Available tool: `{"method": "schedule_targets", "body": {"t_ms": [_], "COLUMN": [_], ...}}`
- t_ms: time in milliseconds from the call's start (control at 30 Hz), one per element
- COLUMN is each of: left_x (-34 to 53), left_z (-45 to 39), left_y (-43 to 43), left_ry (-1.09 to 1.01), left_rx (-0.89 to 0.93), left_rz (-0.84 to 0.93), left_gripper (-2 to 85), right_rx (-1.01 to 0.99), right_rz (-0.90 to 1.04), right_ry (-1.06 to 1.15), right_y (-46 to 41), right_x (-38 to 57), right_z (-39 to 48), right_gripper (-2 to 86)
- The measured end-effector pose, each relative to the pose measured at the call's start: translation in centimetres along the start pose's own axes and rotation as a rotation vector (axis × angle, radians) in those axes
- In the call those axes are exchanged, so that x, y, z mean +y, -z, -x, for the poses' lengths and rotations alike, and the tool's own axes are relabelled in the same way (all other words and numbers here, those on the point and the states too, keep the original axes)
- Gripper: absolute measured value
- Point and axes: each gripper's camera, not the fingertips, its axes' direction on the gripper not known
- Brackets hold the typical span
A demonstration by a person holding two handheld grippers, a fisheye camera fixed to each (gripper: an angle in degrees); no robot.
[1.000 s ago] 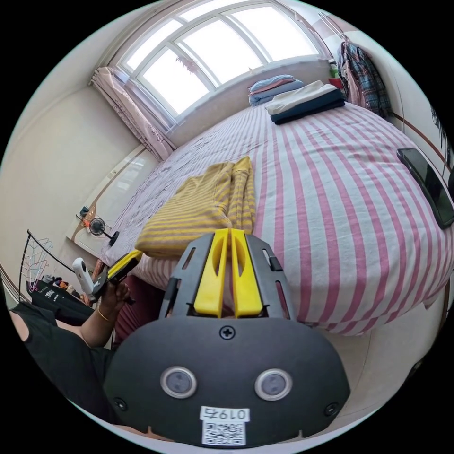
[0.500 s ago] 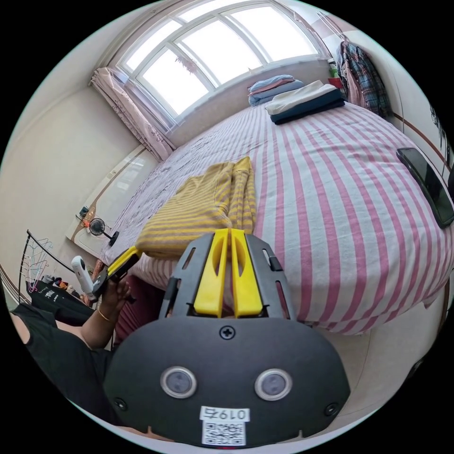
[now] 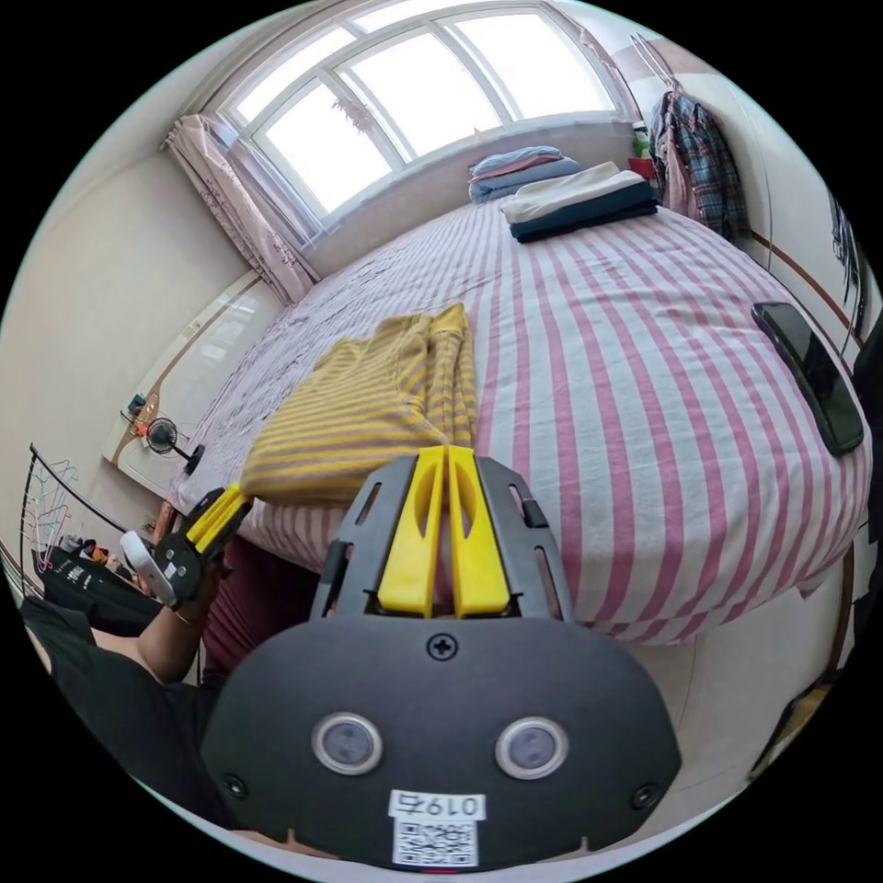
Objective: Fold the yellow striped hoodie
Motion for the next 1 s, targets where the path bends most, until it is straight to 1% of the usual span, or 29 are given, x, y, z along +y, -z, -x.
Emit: {"method": "schedule_targets", "body": {"t_ms": [33, 67, 200, 267, 433, 533, 633, 700, 767, 833, 900, 1000], "left_x": [0.1, 0.4, 0.3, 0.5, 0.4, 0.8, 0.7, -1.1, -2.9, -5.0, -6.9, -8.0], "left_z": [0.0, 0.3, 2.6, 3.0, 2.8, 4.2, 6.1, 7.2, 7.6, 7.3, 6.3, 5.4], "left_y": [-0.2, -0.9, -2.2, -2.7, -2.7, -2.3, -1.6, -1.9, -2.7, -3.9, -5.2, -6.5], "left_ry": [-0.002, 0.021, 0.206, 0.247, 0.195, 0.239, 0.294, 0.319, 0.315, 0.279, 0.226, 0.186], "left_rx": [0.008, 0.053, 0.223, 0.259, 0.233, 0.261, 0.28, 0.268, 0.297, 0.295, 0.246, 0.256], "left_rz": [0.007, 0.031, 0.045, 0.034, 0.003, -0.05, -0.141, -0.173, -0.176, -0.144, -0.141, -0.123], "left_gripper": [0.9, 0.9, 0.8, 0.8, 0.7, 0.7, 0.7, 0.7, 0.7, 0.7, 0.7, 0.7], "right_rx": [-0.017, -0.032, -0.033, -0.054, -0.13, -0.138, -0.132, -0.109, -0.056, 0.006, 0.081, 0.151], "right_rz": [-0.001, 0.008, 0.028, 0.035, 0.027, 0.017, 0.013, -0.019, -0.086, -0.117, -0.136, -0.131], "right_ry": [-0.005, -0.004, 0.022, 0.034, 0.01, 0.023, 0.058, 0.091, 0.15, 0.204, 0.258, 0.318], "right_y": [-0.1, -0.3, -0.7, -0.7, -0.7, -0.4, 0.0, 0.6, 1.4, 1.6, 1.3, 0.3], "right_x": [-0.2, -0.4, -1.0, -1.4, -2.0, -2.8, -3.7, -4.1, -4.7, -5.0, -5.3, -5.9], "right_z": [-0.1, -0.1, 0.4, 0.6, -0.1, 0.1, 0.8, 1.7, 3.5, 5.2, 6.9, 8.7], "right_gripper": [-0.6, -0.6, -0.2, 0.3, 3.1, 5.7, 7.1, 7.1, 6.5, 5.5, 4.3, 2.4]}}
